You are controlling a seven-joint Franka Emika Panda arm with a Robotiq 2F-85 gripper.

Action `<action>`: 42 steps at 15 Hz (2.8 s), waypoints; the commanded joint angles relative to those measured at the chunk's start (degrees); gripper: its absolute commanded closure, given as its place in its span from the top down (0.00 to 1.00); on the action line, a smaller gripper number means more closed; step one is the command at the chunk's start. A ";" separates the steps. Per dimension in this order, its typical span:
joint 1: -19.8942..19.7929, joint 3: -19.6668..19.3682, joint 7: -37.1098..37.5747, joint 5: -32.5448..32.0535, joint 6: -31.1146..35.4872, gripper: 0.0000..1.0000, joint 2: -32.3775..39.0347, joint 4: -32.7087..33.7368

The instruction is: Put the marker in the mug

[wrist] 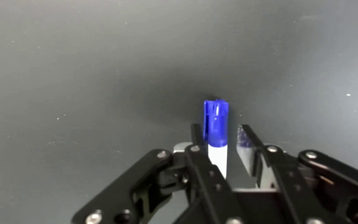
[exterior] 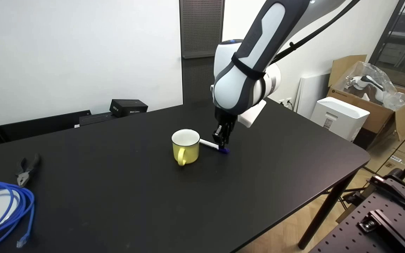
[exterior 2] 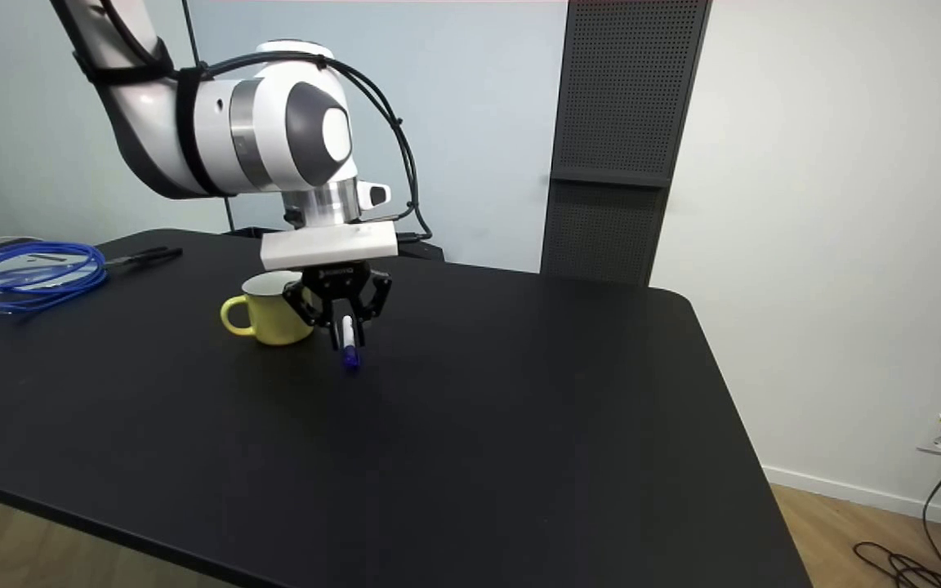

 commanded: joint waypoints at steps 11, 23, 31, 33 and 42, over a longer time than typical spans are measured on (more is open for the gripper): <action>-0.85 0.43 0.89 -0.43 -2.91 1.00 1.84 3.01; -0.69 0.39 0.80 -0.68 -4.80 0.47 5.32 6.09; -0.84 0.68 0.43 -0.63 -5.30 0.03 4.67 6.37; -0.88 0.73 0.37 -0.61 -5.43 0.05 3.64 5.83; 1.25 -0.50 3.07 -4.53 -17.45 0.05 -11.87 3.51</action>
